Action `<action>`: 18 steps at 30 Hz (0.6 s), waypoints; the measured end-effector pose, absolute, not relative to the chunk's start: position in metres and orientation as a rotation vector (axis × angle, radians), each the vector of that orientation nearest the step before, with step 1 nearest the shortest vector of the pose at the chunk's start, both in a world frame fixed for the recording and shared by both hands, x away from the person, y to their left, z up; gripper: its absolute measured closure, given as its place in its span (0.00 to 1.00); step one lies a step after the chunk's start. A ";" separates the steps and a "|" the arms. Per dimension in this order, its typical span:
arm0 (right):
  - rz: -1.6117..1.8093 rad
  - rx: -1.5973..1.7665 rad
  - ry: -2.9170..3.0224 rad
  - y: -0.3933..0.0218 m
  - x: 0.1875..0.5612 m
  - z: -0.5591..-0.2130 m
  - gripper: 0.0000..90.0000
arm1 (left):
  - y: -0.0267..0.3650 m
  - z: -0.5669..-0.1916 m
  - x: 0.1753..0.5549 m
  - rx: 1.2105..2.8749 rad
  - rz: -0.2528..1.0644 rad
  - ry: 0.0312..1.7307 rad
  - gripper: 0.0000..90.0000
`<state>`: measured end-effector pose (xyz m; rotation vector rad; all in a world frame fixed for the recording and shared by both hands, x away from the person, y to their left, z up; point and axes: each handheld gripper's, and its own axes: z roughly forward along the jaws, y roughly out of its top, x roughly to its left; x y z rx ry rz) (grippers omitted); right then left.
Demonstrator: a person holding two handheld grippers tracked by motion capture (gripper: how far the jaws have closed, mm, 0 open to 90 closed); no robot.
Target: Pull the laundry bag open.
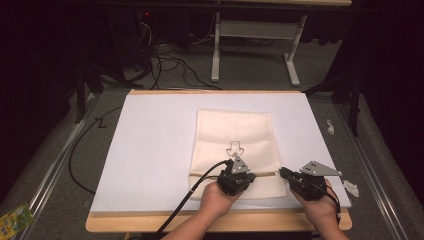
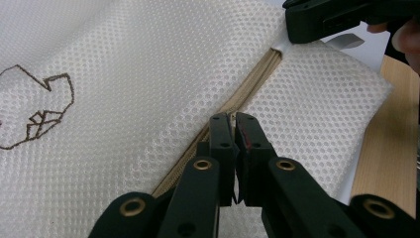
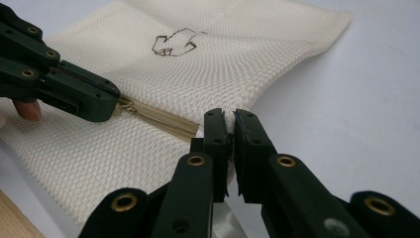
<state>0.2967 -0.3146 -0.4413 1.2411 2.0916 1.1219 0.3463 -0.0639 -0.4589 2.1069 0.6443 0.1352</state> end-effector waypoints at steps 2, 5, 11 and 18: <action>1.097 1.264 2.071 -0.315 0.296 -0.440 0.97 | -0.059 -0.461 0.350 2.115 0.126 0.660 0.97; 1.108 1.294 2.057 -0.321 0.297 -0.441 0.96 | -0.050 -0.464 0.354 2.107 0.116 0.689 0.97; 1.086 1.282 2.062 -0.319 0.297 -0.442 0.97 | -0.034 -0.462 0.354 2.156 0.156 0.689 0.97; 1.103 1.323 2.043 -0.329 0.299 -0.443 0.96 | 0.014 -0.459 0.362 2.146 0.159 0.799 0.97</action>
